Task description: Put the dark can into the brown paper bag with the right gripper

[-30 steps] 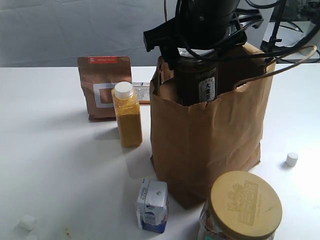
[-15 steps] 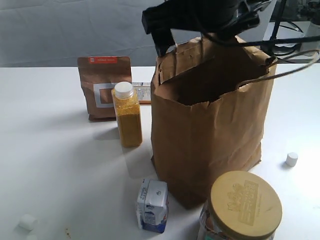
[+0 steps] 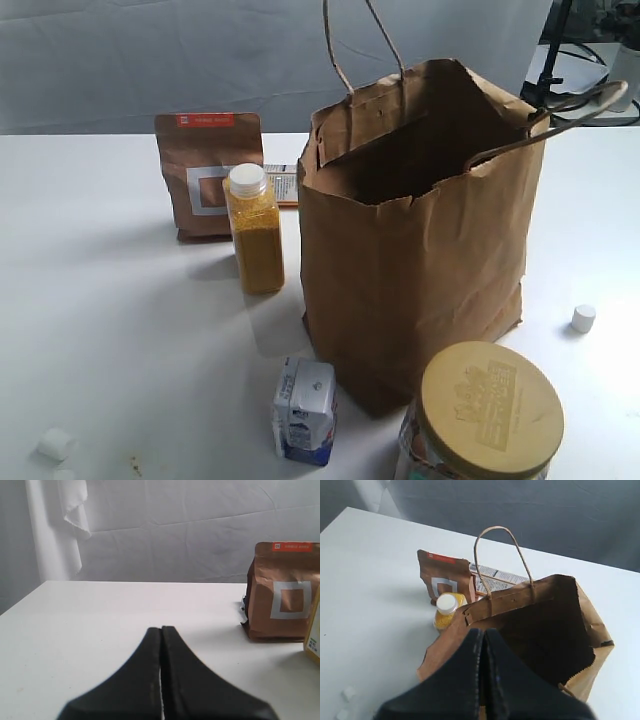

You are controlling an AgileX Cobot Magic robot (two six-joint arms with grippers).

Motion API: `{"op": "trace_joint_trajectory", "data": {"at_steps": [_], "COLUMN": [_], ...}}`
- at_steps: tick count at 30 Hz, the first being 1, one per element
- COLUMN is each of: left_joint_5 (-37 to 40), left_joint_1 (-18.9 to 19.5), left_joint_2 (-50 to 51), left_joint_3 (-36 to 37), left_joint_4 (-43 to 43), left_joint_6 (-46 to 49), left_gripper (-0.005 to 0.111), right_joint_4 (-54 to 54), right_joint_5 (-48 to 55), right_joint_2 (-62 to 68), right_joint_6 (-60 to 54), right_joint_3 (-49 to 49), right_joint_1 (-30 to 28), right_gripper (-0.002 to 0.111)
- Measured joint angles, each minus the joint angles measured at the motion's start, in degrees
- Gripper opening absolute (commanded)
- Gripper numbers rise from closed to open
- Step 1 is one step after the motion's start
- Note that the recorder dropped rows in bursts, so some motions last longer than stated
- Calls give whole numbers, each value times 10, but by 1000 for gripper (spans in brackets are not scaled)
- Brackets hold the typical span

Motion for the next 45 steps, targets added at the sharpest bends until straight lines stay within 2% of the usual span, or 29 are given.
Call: {"op": "trace_joint_trajectory", "data": {"at_steps": [5,13,17,22,28,33,37,45], "left_joint_5": [0,0,0,0,0,0,0,0], "left_joint_1": [0,0,0,0,0,0,0,0], "left_joint_2": [0,0,0,0,0,0,0,0], "left_joint_3": [0,0,0,0,0,0,0,0], "left_joint_4": [0,0,0,0,0,0,0,0], "left_joint_6": [0,0,0,0,0,0,0,0], "left_gripper": [0,0,0,0,0,0,0,0], "right_joint_4": [-18,-143,-134,-40,53,92,120,120], "right_joint_5": [-15,-241,-349,-468,-543,-593,-607,-612], "right_joint_2": [-96,-361,-448,-532,-627,-720,-729,-729], "right_joint_6": [28,211,231,170,81,4,-149,-190], "right_joint_3": [120,492,669,826,932,976,1010,1011], "right_joint_1": [0,-6,-56,-170,-307,-371,-387,-388], "right_gripper": [0,0,0,0,0,0,0,0]}}
